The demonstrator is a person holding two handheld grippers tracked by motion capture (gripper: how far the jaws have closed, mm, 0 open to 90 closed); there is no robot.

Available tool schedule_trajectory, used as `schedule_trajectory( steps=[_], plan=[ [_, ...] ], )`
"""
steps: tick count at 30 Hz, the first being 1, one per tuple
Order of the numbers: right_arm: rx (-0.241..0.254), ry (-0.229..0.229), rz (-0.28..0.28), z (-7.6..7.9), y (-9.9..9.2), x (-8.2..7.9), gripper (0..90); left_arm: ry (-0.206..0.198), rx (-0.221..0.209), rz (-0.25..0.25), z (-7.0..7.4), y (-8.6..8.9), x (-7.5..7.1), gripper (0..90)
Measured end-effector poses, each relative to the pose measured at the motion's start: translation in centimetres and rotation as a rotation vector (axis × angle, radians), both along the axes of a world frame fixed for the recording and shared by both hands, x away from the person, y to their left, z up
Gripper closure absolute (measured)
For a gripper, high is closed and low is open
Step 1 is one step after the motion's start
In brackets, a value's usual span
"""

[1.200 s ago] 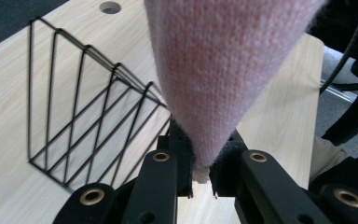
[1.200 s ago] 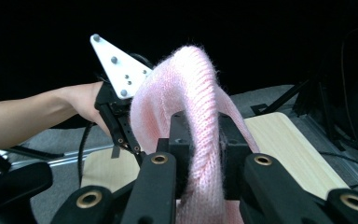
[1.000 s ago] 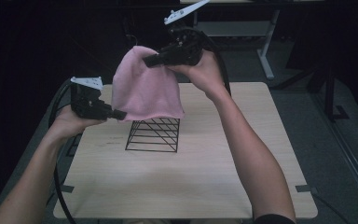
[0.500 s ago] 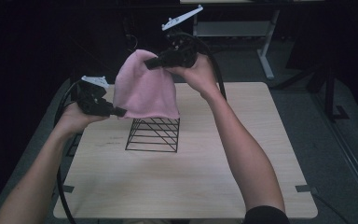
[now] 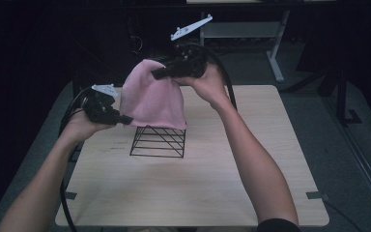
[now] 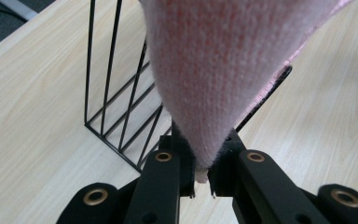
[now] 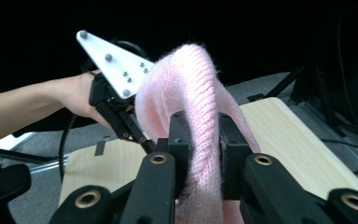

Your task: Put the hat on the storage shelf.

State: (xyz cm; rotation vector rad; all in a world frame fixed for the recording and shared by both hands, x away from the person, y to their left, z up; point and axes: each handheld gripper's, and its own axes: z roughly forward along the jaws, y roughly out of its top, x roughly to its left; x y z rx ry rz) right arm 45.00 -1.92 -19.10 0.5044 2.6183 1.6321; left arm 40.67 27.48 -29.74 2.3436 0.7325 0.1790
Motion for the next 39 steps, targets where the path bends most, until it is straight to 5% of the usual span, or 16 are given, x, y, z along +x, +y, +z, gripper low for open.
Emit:
schedule_trajectory(
  steps=[15,27,32,39],
  plan=[
    [-0.025,0.026,0.045,-2.3,1.0,-0.3,78.5,0.003,0.006,0.021,-2.5,0.9,-0.6,82.8],
    [-0.026,0.054,0.068,-3.9,1.1,-0.6,78.3,0.019,0.093,0.007,-3.5,0.1,-0.1,82.4],
    [-0.03,0.066,0.072,-4.5,1.0,-0.4,78.3,0.025,0.045,0.019,-4.3,0.5,-0.4,82.4],
    [-0.04,0.077,0.074,-5.7,1.0,-0.6,77.5,0.037,0.054,0.021,-5.5,0.7,-0.7,82.2]
  ],
)
